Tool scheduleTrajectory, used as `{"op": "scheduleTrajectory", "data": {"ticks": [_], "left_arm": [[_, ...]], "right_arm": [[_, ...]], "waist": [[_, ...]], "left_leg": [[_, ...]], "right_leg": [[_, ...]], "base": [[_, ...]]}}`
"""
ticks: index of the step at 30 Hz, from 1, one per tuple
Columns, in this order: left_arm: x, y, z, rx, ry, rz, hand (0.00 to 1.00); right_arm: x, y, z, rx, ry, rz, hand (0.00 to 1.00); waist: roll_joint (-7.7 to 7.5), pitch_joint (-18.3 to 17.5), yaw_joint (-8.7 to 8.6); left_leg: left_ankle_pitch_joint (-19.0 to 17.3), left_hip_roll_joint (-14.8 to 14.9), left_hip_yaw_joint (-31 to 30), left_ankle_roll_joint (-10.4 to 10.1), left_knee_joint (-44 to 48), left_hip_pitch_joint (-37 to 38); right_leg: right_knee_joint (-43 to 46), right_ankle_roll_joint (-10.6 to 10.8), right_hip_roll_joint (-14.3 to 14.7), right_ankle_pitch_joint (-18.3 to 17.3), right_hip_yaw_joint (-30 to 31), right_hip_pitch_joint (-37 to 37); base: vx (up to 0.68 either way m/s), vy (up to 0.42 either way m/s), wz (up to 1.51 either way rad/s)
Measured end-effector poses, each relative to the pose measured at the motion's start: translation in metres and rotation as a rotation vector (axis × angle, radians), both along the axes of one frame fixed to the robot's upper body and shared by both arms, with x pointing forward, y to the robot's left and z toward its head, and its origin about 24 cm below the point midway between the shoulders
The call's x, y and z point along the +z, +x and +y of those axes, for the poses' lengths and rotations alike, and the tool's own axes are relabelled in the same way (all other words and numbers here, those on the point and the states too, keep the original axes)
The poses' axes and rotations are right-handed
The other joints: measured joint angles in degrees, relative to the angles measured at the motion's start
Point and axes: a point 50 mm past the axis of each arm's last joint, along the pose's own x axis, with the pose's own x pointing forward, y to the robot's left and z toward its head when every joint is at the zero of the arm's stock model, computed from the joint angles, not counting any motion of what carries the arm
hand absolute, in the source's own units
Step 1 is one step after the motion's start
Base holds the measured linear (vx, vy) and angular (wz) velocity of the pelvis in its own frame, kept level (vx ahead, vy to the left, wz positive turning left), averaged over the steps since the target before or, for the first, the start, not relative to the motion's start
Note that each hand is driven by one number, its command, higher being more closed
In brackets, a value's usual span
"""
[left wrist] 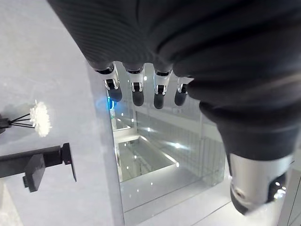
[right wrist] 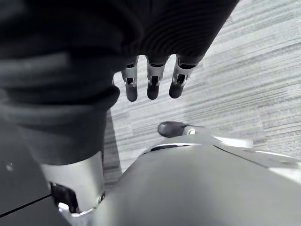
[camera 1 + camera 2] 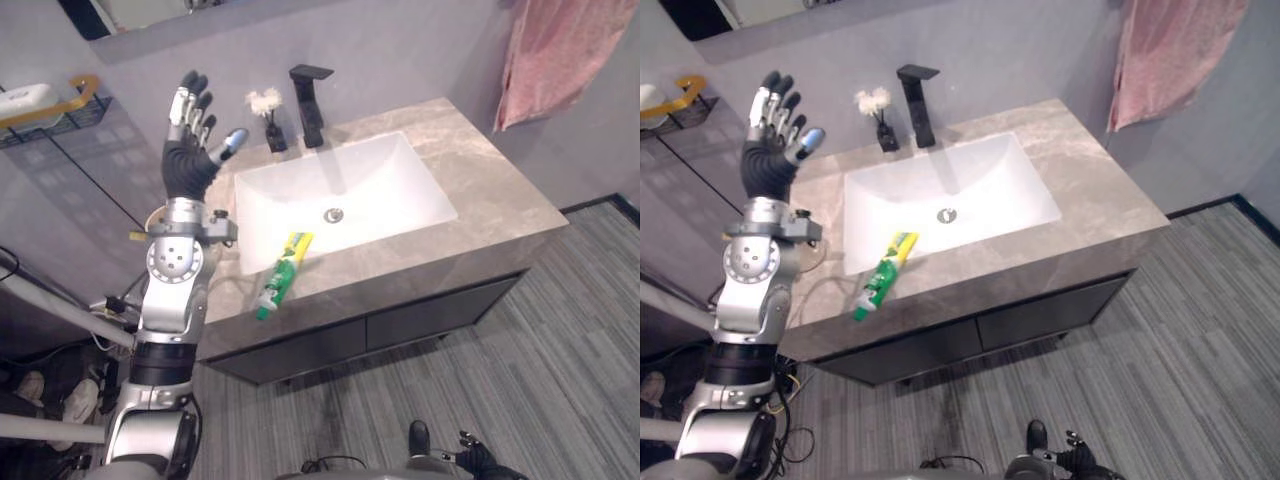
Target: Organize washtable
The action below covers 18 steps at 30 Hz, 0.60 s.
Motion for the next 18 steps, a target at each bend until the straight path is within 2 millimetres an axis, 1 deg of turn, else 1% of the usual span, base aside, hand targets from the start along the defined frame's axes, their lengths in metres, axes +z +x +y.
{"op": "scheduleTrajectory", "data": {"ticks": [3, 4, 5, 7, 8, 10, 11, 12, 13, 15, 18], "left_arm": [[0.0, -0.005, 0.005, -0.01, 0.049, 0.003, 0.0], [-0.007, -0.011, 0.008, -0.014, 0.071, 0.024, 0.0], [-0.009, -0.013, 0.009, -0.014, 0.072, 0.031, 0.0], [-0.026, -0.025, 0.013, -0.014, 0.083, 0.084, 0.0], [-0.031, -0.029, 0.015, -0.013, 0.086, 0.101, 0.0], [-0.054, -0.047, 0.021, -0.01, 0.099, 0.19, 0.0], [-0.059, -0.051, 0.023, -0.008, 0.102, 0.212, 0.0], [-0.068, -0.058, 0.028, 0.002, 0.105, 0.254, 0.0], [-0.072, -0.06, 0.03, 0.002, 0.106, 0.274, 0.0], [-0.087, -0.07, 0.037, 0.012, 0.088, 0.343, 0.0], [-0.094, -0.075, 0.041, -0.004, 0.059, 0.381, 0.0]], "right_arm": [[0.001, 0.004, 0.0, 0.004, 0.001, -0.009, 0.0], [0.001, 0.005, -0.001, 0.006, -0.001, -0.012, 0.0], [0.001, 0.005, -0.001, 0.006, -0.001, -0.012, 0.0], [0.002, 0.008, -0.003, 0.011, -0.003, -0.014, 0.0], [0.002, 0.008, -0.004, 0.013, -0.001, -0.015, 0.0], [0.003, 0.01, -0.006, 0.02, 0.0, -0.02, 0.0], [0.003, 0.011, -0.006, 0.02, -0.001, -0.02, 0.0], [0.003, 0.01, -0.008, 0.016, -0.003, -0.012, 0.0], [0.003, 0.01, -0.008, 0.016, -0.005, -0.012, 0.0], [0.004, 0.014, -0.01, 0.024, -0.007, -0.017, 0.0], [0.004, 0.017, -0.011, 0.036, -0.001, -0.012, 0.0]], "waist": [[0.12, 1.1, -0.09], [0.35, 1.2, -0.1], [0.4, 1.3, -0.09], [0.92, 1.8, -0.02], [1.07, 2.0, 0.0], [1.64, 2.4, 0.03], [1.76, 2.6, 0.05], [2.02, 2.8, 0.08], [2.14, 2.9, 0.12], [2.52, 3.1, 0.31], [3.0, 3.4, 0.33]], "left_leg": [[0.0, 0.0, 0.0, 0.0, 0.2, -0.1], [0.0, 0.1, 0.0, 0.0, 0.2, -0.1], [0.0, 0.1, 0.0, 0.0, 0.2, -0.1], [0.0, 0.1, -0.2, 0.0, 0.2, -0.2], [-0.1, 0.1, -0.3, 0.0, 0.2, -0.2], [-0.1, 0.1, -0.3, 0.1, 0.1, -0.2], [-0.1, 0.1, -0.3, 0.1, 0.0, -0.3], [-0.1, 0.1, -0.3, 0.1, -0.1, -0.3], [-0.1, 0.1, -0.3, 0.1, -0.1, -0.4], [-0.2, 0.1, -0.7, 0.3, -0.2, -0.4], [-0.2, 0.3, -1.2, 0.3, -0.2, -0.4]], "right_leg": [[0.0, 0.0, 0.0, 0.0, 0.1, 0.0], [0.0, 0.0, 0.1, 0.0, 0.1, 0.0], [0.0, 0.0, 0.1, 0.0, 0.1, 0.0], [0.0, 0.0, 0.1, -0.1, 0.0, 0.0], [0.0, -0.1, 0.1, -0.1, 0.0, 0.0], [0.0, -0.1, 0.2, -0.1, 0.0, -0.1], [0.0, -0.1, 0.2, -0.1, 0.1, -0.2], [0.0, -0.1, 0.2, -0.1, 0.1, -0.4], [0.0, -0.1, 0.2, -0.1, 0.1, -0.4], [0.0, -0.2, 0.4, -0.2, 0.0, -0.5], [0.0, -0.3, 0.6, -0.3, -0.1, -0.5]], "base": [[0.0, 0.0, 0.0], [0.0, 0.0, 0.0], [0.0, 0.0, 0.0], [-0.01, -0.004, 0.02], [0.0, 0.0, 0.0], [0.0, 0.0, 0.0], [0.0, 0.0, 0.0], [0.0, 0.0, 0.0], [0.0, 0.0, 0.0], [0.0, 0.0, 0.0], [0.0, 0.0, 0.0]]}}
